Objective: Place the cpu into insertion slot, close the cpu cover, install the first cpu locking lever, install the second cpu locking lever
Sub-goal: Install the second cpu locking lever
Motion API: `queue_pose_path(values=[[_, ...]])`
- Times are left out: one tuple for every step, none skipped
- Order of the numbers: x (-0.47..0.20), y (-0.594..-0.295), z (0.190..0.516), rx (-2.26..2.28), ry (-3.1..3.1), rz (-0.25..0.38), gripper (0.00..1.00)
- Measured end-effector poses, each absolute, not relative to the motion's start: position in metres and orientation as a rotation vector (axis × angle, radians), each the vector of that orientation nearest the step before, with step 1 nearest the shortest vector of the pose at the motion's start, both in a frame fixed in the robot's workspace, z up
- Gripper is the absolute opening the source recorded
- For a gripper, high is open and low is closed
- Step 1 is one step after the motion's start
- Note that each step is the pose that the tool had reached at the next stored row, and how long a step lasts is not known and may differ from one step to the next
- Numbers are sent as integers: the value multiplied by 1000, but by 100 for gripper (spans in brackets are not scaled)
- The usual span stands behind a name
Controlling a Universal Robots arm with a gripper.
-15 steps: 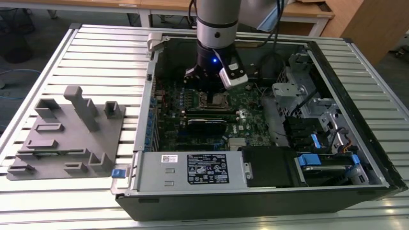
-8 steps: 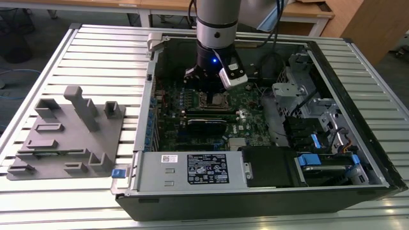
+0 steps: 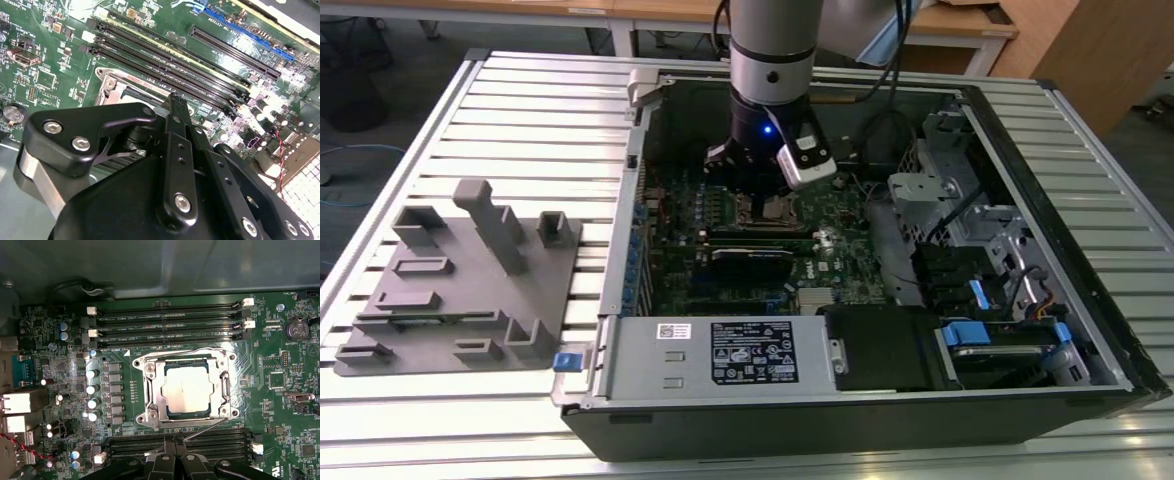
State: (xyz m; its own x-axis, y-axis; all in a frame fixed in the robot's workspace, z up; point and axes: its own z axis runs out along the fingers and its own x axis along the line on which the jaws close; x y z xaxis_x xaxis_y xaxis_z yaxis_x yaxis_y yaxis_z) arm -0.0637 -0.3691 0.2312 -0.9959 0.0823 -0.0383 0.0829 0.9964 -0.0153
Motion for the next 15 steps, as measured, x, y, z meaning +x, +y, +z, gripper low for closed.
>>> queue_pose_path(values=[[-64,-369,231,128,3101,-26,11],[-64,-369,231,128,3101,-26,11],[-64,-369,231,128,3101,-26,11],[-64,-369,231,128,3101,-26,11],[-64,-369,231,128,3101,-26,11],[-64,-369,231,128,3101,-26,11],[-64,-369,230,128,3101,-25,11],[-64,-369,230,128,3101,-25,11],[-64,-369,230,128,3101,-26,11],[-64,-369,229,128,3101,-26,11],[-64,-369,229,128,3101,-26,11],[-64,-369,229,128,3101,-26,11],[-64,-369,229,128,3101,-26,11],[-64,-369,228,128,3101,-26,11],[-64,-369,228,128,3101,-26,11]])
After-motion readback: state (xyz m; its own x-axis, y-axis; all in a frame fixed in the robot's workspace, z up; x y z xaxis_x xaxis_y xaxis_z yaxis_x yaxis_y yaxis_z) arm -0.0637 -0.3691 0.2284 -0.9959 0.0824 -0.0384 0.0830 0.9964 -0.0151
